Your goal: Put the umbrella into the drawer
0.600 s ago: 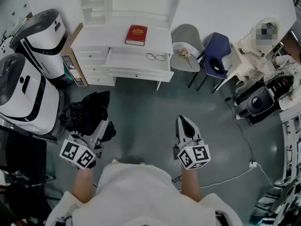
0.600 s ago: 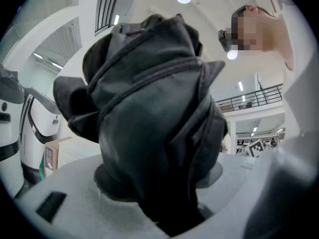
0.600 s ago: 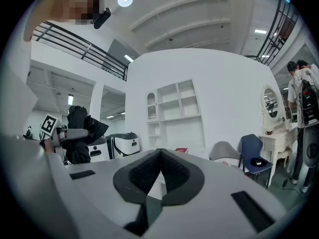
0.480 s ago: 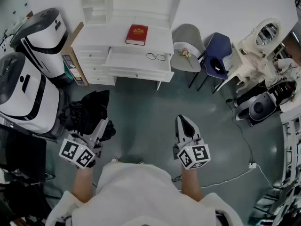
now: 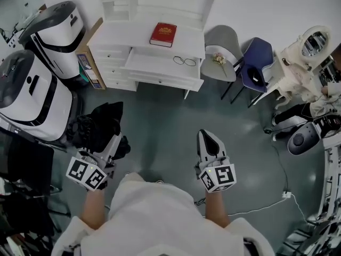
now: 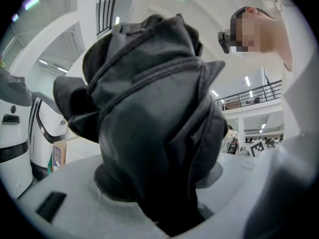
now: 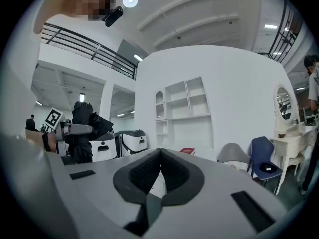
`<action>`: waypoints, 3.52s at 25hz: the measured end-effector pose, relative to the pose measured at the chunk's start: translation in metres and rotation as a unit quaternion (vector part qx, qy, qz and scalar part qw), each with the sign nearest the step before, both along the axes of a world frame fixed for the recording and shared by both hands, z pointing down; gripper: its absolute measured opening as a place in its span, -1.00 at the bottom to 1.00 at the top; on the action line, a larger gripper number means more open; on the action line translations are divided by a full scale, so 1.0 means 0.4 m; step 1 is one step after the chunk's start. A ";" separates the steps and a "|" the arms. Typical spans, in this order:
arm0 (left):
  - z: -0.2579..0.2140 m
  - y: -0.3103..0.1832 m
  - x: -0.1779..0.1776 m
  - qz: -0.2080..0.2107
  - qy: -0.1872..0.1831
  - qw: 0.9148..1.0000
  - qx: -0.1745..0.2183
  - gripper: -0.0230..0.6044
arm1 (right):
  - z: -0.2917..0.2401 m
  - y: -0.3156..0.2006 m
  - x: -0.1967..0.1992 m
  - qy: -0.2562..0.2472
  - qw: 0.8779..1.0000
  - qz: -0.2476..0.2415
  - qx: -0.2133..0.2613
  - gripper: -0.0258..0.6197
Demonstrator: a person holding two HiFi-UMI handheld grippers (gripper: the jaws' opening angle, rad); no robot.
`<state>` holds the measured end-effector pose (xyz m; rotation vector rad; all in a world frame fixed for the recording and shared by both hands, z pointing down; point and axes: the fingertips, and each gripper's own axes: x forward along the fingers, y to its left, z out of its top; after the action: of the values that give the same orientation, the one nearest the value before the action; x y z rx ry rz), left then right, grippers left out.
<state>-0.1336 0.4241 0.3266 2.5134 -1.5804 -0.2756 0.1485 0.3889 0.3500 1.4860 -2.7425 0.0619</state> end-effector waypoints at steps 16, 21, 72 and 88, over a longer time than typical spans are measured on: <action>0.081 -0.159 -0.006 0.015 0.014 0.999 -0.028 -0.07 | 0.103 -0.127 -0.008 -0.002 0.999 0.010 -0.050 -0.92; 0.124 -0.373 -0.007 0.052 0.033 0.997 -0.036 -0.07 | 0.134 -0.292 -0.036 0.014 0.997 0.035 -0.066 -0.92; 0.215 -1.412 0.077 0.109 -0.078 0.977 -0.164 -0.06 | 0.163 -1.401 -0.056 -0.038 0.994 0.007 -0.102 -0.92; 0.386 -1.548 0.168 0.205 -0.248 0.927 -0.190 -0.05 | 0.238 -1.422 -0.037 -0.027 0.991 0.006 -0.135 -0.92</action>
<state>-0.0665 -0.1950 0.4809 2.6130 -1.0373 0.7011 0.1337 -0.1798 0.4451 1.4454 -2.6347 0.4596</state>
